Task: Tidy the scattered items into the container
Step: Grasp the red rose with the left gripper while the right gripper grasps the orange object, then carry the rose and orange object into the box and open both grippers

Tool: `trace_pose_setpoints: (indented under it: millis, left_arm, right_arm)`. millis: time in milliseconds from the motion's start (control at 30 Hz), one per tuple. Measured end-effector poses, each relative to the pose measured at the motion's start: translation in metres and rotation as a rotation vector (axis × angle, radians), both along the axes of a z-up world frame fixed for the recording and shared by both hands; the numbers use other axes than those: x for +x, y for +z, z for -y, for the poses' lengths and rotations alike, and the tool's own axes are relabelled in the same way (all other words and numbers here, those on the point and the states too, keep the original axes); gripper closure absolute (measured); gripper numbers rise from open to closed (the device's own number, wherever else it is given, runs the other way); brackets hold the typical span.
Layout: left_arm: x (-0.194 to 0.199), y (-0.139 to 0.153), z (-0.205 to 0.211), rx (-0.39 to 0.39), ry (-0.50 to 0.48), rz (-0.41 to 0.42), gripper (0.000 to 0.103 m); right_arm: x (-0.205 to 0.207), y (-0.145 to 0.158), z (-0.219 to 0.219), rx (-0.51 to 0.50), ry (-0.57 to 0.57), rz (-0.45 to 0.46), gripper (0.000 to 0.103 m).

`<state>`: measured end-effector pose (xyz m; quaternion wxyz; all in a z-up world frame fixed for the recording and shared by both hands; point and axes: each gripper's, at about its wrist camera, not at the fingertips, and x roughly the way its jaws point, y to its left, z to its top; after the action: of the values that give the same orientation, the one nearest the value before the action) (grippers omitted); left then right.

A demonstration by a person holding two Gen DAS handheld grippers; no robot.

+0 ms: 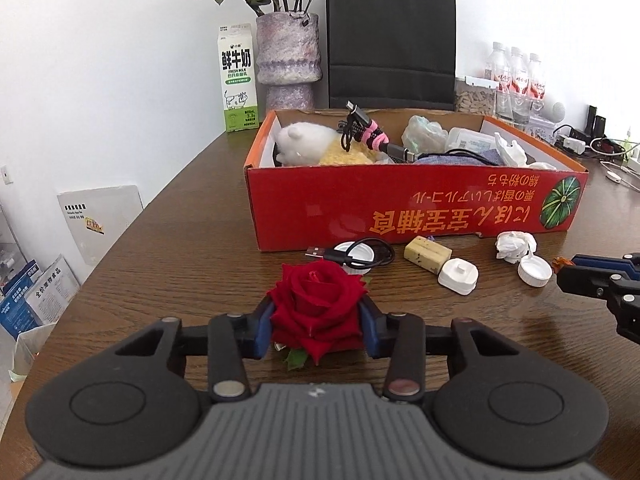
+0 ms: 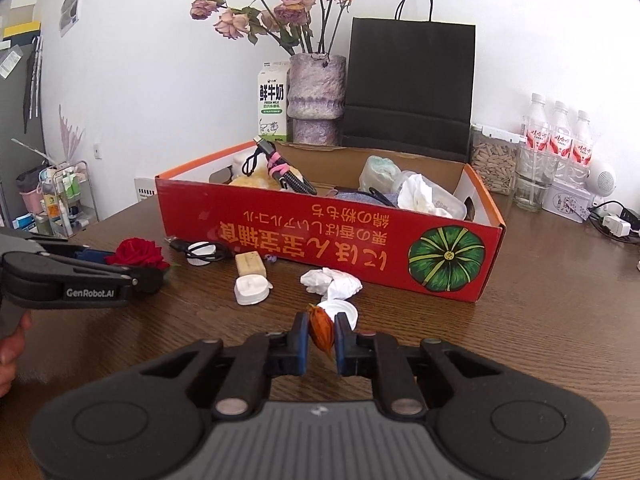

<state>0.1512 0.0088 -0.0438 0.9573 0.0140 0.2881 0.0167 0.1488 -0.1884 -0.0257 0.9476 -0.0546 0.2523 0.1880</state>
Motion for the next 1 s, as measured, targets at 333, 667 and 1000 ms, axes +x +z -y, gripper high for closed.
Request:
trace_pose_setpoints:
  millis: [333,667,1000]
  left_arm:
    - [-0.017,0.018,0.010,-0.045,0.038,0.182,0.061]
    - [0.011,0.055,0.028,-0.058,0.007,0.279,0.060]
    - [0.076,0.078,0.046,-0.071,0.007,0.339,0.060]
  right_arm:
    - [-0.003,0.009,-0.003,0.050,-0.001,0.096,0.091]
    - [0.023,0.050,-0.012,0.087,-0.002,0.206,0.091]
    - [0.081,0.075,-0.011,0.168,-0.060,0.255,0.091]
